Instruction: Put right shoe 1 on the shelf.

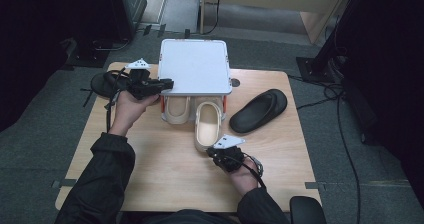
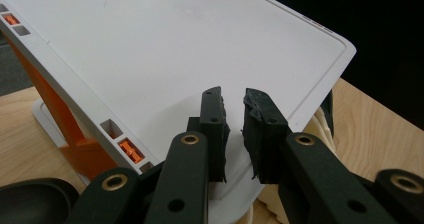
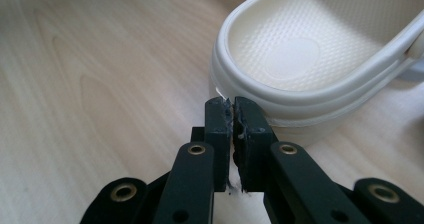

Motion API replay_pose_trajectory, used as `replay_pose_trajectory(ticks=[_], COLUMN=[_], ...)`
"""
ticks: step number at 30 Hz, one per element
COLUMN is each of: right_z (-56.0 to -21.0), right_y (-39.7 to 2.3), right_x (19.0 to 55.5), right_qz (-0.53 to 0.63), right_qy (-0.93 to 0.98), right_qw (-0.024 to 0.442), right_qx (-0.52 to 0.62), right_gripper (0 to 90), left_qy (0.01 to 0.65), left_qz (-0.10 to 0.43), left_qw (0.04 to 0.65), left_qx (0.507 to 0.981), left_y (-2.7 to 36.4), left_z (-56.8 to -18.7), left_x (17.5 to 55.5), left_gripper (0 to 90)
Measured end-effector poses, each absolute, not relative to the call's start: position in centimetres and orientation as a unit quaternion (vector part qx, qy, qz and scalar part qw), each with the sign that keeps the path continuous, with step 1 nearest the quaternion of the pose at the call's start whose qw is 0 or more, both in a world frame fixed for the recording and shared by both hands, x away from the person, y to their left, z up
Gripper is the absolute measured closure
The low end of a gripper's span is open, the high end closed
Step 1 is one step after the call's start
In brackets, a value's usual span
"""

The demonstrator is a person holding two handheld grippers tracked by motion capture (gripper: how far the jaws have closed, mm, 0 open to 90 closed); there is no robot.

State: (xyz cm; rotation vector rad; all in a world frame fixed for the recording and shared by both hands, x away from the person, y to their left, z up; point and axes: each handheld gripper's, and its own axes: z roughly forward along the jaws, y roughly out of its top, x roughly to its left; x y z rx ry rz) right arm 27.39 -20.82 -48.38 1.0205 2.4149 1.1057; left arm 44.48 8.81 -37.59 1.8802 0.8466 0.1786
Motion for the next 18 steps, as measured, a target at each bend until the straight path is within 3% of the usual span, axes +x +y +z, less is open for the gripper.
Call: replay_pose_trajectory(ticks=[18], right_z=[-47.8], right_y=[-20.5], right_x=[31.4], right_qz=[0.390], right_qy=[0.830], right_qw=[0.159], right_qx=[0.365], right_gripper=[84.9], left_qy=[0.350], left_qz=[0.073], left_qw=[0.510], left_qx=[0.783], left_y=[8.8], left_z=[-37.6], left_x=[44.4], left_gripper=[79.3])
